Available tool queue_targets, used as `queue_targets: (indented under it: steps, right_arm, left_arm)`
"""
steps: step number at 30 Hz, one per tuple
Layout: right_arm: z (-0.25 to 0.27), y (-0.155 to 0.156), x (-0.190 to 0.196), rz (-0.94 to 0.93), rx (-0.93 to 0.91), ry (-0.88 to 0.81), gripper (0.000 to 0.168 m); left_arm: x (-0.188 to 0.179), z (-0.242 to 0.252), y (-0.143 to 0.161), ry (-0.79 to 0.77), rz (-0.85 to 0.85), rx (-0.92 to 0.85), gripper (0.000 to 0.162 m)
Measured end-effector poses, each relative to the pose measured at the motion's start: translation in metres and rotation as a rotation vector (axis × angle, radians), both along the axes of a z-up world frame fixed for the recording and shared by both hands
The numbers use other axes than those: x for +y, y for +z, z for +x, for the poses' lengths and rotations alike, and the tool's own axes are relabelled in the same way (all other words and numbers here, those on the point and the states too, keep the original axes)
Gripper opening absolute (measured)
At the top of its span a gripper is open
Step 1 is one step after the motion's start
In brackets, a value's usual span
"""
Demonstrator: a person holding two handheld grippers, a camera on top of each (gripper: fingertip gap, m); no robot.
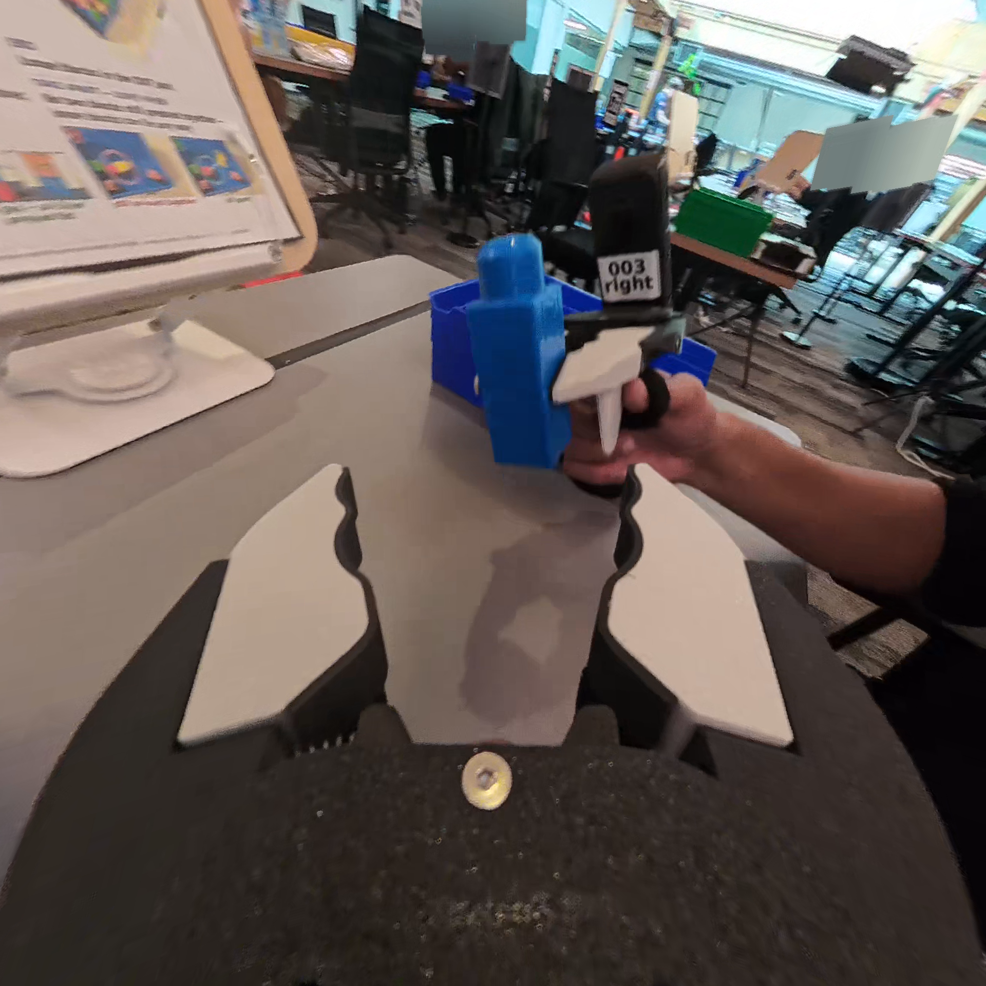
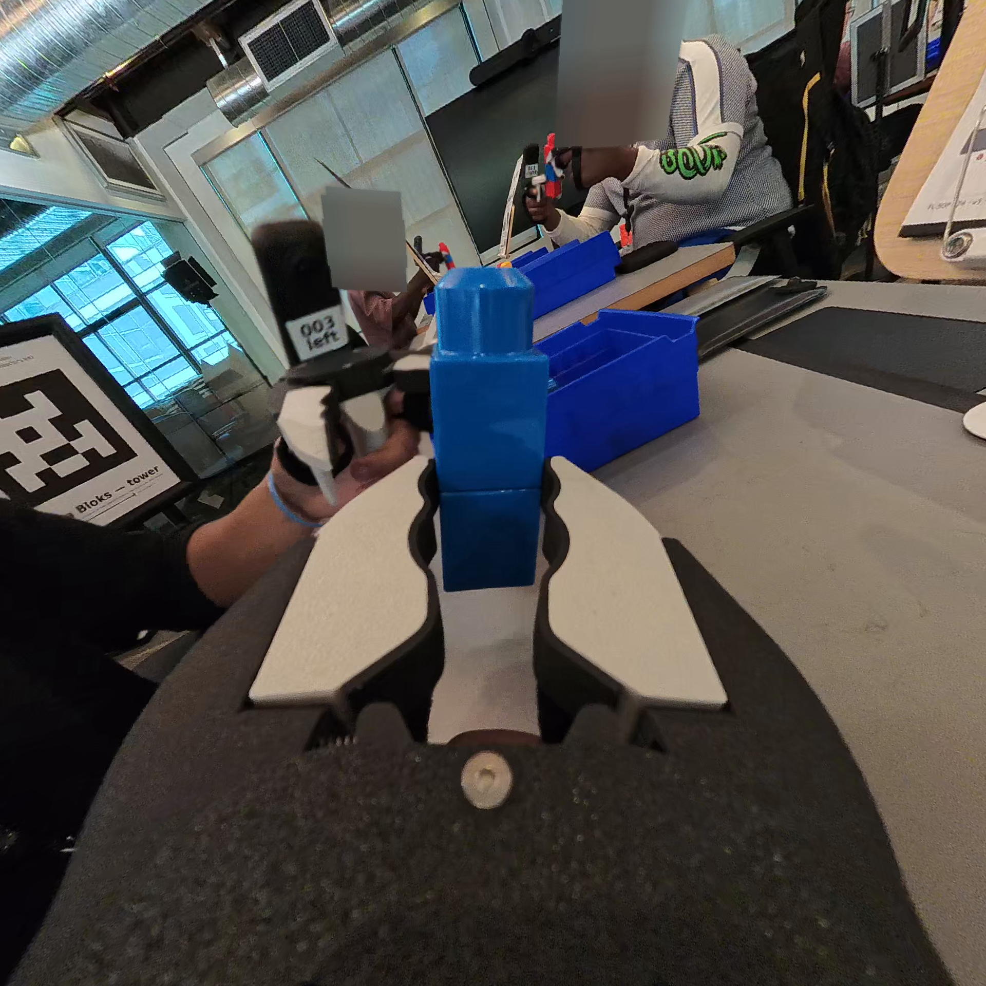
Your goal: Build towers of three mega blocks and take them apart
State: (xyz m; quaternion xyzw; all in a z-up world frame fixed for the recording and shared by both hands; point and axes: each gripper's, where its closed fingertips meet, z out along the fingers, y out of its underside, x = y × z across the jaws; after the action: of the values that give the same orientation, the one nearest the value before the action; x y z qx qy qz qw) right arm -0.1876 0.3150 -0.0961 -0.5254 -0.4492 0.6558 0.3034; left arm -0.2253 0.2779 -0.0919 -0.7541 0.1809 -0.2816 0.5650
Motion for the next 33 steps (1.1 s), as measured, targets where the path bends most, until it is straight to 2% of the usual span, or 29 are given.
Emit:
queue_targets:
  steps: [9,12,15,18,20,24,27,30,33]
  right_arm:
    - [-0.004,-0.013,-0.005,-0.001,-0.028,0.018,0.036]
    - [-0.008,-0.022,-0.008,-0.002,-0.048,0.025,0.036]
    - [-0.01,-0.026,-0.009,-0.012,-0.055,0.03,0.037]
    - [-0.011,-0.028,-0.01,-0.004,-0.067,0.027,0.036]
    - [-0.011,-0.029,-0.01,0.004,-0.078,0.022,0.037]
    - [-0.012,-0.032,-0.007,0.03,-0.1,0.002,0.037]
    - [-0.013,-0.036,-0.003,0.044,-0.13,-0.026,0.036]
    - [-0.013,-0.037,-0.004,0.045,-0.136,-0.029,0.037]
    - [-0.013,-0.038,-0.005,0.055,-0.145,-0.029,0.037]
  left_arm:
    - [-0.117,-0.067,-0.046,0.293,-0.005,-0.075,0.091]
    - [-0.14,-0.092,-0.054,0.387,-0.047,-0.154,0.087]
    - [-0.149,-0.111,-0.058,0.441,-0.082,-0.156,0.086]
    - [-0.142,-0.139,-0.062,0.525,-0.213,-0.059,0.074]
    - [-0.128,-0.163,-0.062,0.583,-0.362,0.009,0.069]
    - [-0.076,-0.219,-0.051,0.665,-0.551,0.204,0.068]
    - [-0.036,-0.262,-0.062,0.711,-0.741,0.303,0.065]
    - [-0.009,-0.285,-0.081,0.7,-0.938,0.296,0.057]
    - [0.007,-0.286,-0.097,0.676,-1.082,0.273,0.052]
